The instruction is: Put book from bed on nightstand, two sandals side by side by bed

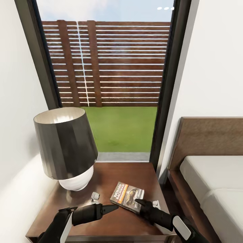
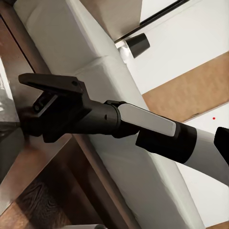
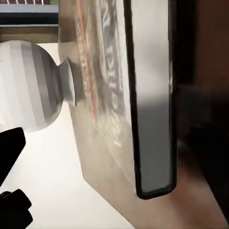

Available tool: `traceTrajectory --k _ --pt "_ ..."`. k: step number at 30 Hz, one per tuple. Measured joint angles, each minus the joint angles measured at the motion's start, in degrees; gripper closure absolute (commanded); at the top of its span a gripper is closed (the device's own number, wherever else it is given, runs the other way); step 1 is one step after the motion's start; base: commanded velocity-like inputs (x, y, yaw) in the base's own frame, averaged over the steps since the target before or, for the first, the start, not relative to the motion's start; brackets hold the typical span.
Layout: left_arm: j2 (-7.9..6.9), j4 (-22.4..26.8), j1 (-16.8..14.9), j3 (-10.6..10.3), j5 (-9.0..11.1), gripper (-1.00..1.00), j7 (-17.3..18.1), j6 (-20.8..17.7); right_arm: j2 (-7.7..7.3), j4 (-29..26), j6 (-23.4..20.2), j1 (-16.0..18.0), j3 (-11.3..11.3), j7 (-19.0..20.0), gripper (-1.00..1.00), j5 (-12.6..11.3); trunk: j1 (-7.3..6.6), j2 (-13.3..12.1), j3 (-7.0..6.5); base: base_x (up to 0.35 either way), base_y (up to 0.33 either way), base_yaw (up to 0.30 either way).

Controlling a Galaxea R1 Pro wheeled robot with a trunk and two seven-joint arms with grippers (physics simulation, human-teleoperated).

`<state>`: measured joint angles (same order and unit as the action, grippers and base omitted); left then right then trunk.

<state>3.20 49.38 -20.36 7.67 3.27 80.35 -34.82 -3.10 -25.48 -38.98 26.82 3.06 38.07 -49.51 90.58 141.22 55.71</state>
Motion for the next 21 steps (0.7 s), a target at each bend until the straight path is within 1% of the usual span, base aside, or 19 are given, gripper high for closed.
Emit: traceTrajectory --k 12,18,21 --pt "0.00 0.0 0.0 0.0 0.0 -1.00 0.0 0.0 0.00 0.0 0.0 0.0 0.0 0.0 -1.00 0.0 0.00 0.0 0.00 -0.001 0.000 0.000" --pt "0.00 0.0 0.0 0.0 0.0 -1.00 0.0 0.0 0.01 0.0 0.0 0.0 0.0 -0.1 -1.00 -0.2 0.03 0.0 0.00 -0.210 0.000 0.000" --pt "0.00 0.0 0.0 0.0 0.0 -1.00 0.0 0.0 0.01 0.0 0.0 0.0 0.0 -0.1 -1.00 -0.2 0.01 0.0 0.00 -0.075 0.000 0.000"
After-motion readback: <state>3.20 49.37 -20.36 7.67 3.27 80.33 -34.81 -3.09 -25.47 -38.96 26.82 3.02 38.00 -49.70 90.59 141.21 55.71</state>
